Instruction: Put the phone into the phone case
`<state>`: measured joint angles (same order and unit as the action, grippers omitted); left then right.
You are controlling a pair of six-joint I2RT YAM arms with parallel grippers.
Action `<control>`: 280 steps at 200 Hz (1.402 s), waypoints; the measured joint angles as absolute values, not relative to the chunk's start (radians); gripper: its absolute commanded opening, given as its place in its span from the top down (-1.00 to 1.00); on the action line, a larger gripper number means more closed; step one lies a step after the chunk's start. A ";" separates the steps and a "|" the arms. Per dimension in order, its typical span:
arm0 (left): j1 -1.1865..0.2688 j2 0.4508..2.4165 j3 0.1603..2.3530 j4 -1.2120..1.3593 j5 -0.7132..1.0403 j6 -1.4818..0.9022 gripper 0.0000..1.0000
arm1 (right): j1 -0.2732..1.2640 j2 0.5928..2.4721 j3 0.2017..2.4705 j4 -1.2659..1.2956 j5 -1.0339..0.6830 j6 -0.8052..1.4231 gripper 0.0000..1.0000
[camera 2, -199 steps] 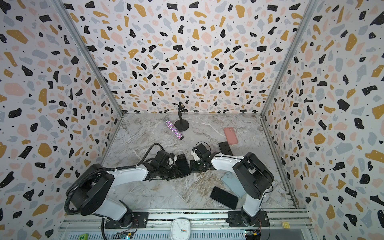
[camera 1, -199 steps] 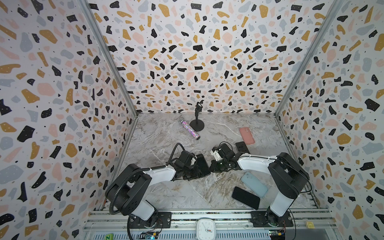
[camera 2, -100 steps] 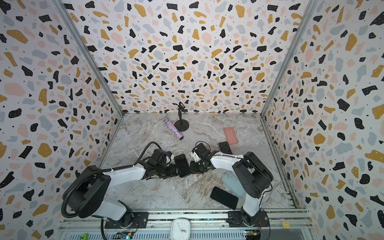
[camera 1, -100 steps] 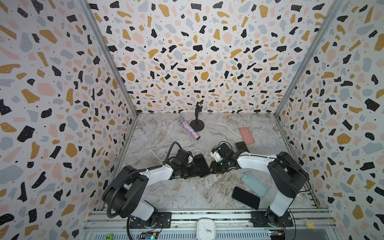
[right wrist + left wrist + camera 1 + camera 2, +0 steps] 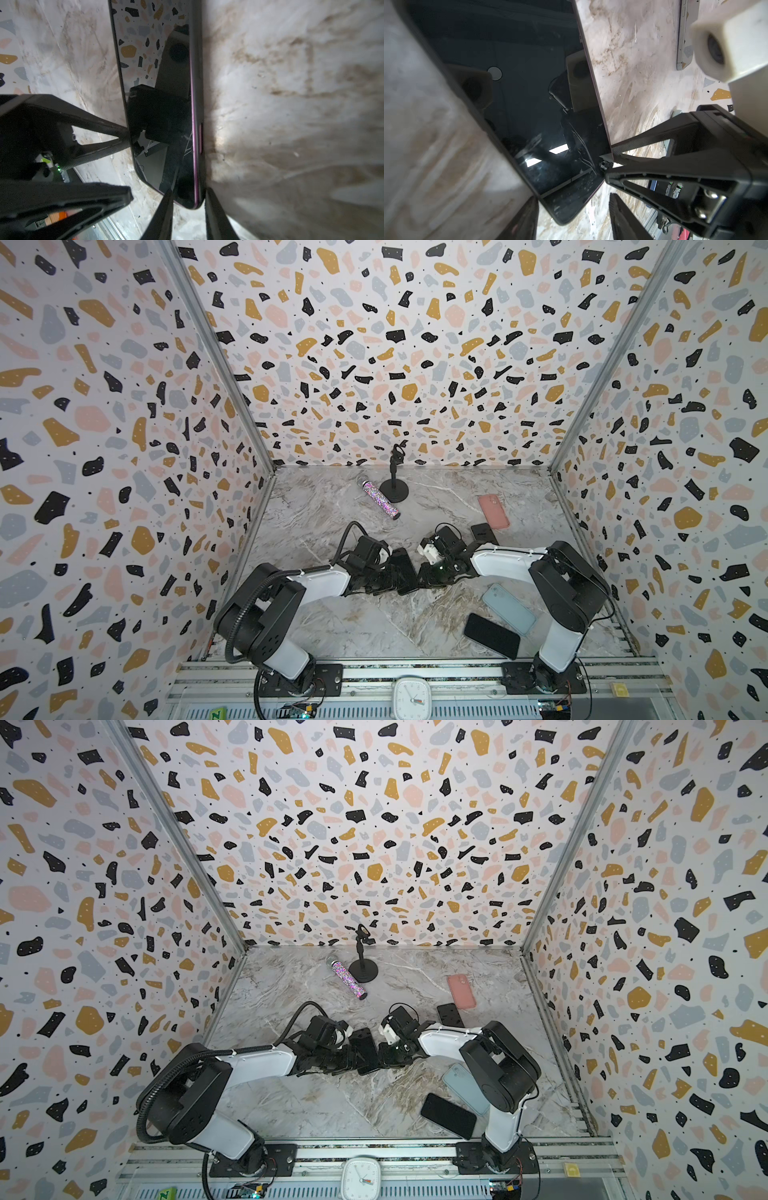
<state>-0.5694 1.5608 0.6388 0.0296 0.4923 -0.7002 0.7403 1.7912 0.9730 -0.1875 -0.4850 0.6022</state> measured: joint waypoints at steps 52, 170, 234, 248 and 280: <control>-0.569 1.570 0.645 0.031 0.497 -0.710 -0.07 | 0.740 1.795 0.975 -0.192 -0.477 0.606 0.62; -0.569 1.571 0.646 0.031 0.497 -0.722 -0.05 | 0.740 1.791 0.983 -0.214 -0.457 0.624 0.87; -0.569 1.571 0.646 0.033 0.496 -0.730 -0.04 | 0.740 1.787 0.983 -0.214 -0.449 0.628 0.99; -0.569 1.571 0.645 0.033 0.493 -0.731 -0.04 | 0.741 1.785 0.983 -0.215 -0.447 0.628 0.98; -0.579 1.553 0.655 -0.006 0.435 -0.710 -0.09 | 0.766 1.777 0.983 -0.212 -0.435 0.628 0.86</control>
